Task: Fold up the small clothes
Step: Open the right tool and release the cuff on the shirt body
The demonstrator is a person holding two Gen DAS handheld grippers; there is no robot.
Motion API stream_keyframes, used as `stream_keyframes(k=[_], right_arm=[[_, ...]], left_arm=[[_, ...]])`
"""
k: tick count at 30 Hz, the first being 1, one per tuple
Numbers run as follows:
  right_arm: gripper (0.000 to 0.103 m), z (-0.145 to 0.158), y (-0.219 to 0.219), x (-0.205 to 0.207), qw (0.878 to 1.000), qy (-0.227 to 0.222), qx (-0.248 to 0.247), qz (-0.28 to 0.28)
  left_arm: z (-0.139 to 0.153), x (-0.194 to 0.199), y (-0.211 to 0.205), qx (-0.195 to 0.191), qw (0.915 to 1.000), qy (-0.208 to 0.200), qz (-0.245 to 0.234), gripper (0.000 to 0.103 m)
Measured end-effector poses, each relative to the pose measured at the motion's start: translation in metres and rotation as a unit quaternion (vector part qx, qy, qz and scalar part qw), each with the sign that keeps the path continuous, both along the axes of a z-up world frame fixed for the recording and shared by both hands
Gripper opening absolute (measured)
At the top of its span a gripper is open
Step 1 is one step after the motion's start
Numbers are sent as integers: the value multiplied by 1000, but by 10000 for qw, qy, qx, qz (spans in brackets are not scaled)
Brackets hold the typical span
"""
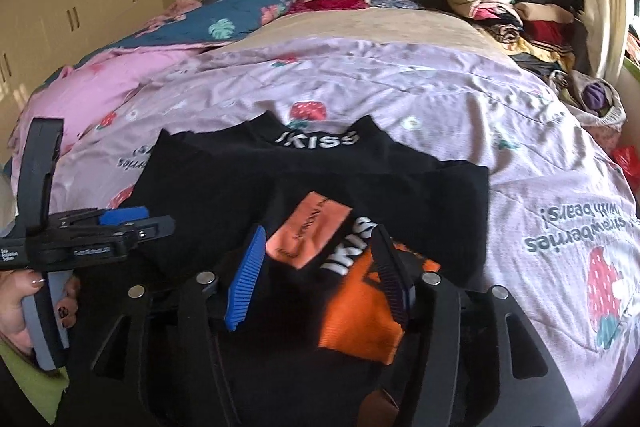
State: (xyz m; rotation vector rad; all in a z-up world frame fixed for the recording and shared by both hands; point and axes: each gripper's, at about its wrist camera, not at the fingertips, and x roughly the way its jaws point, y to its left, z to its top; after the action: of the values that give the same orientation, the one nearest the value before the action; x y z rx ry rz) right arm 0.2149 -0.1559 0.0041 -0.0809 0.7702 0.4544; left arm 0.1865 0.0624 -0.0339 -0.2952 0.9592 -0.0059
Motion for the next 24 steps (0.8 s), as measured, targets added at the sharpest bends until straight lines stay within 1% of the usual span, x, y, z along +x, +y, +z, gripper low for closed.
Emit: stream_keyframes(k=[5, 11, 16, 19, 22, 24], right_arm=[[63, -10, 15, -4, 9995, 185, -81, 239], [64, -26, 23, -1, 9981, 434, -305, 313], [64, -44, 23, 6, 9949, 737, -669, 131], [67, -49, 21, 8, 9939, 861, -685, 110], [67, -47, 20, 6, 9945, 807, -653, 131], [67, -43, 18, 6, 9956, 760, -529, 145]], left_arm=[[-4, -2, 1, -15, 10000, 14, 9, 57], [-4, -6, 2, -38, 10000, 28, 24, 57], [-4, -6, 2, -28, 10000, 41, 25, 57], [-3, -8, 1, -17, 10000, 52, 43, 57], [-2, -9, 1, -12, 10000, 59, 62, 58], [-2, -8, 1, -26, 10000, 59, 59, 61]])
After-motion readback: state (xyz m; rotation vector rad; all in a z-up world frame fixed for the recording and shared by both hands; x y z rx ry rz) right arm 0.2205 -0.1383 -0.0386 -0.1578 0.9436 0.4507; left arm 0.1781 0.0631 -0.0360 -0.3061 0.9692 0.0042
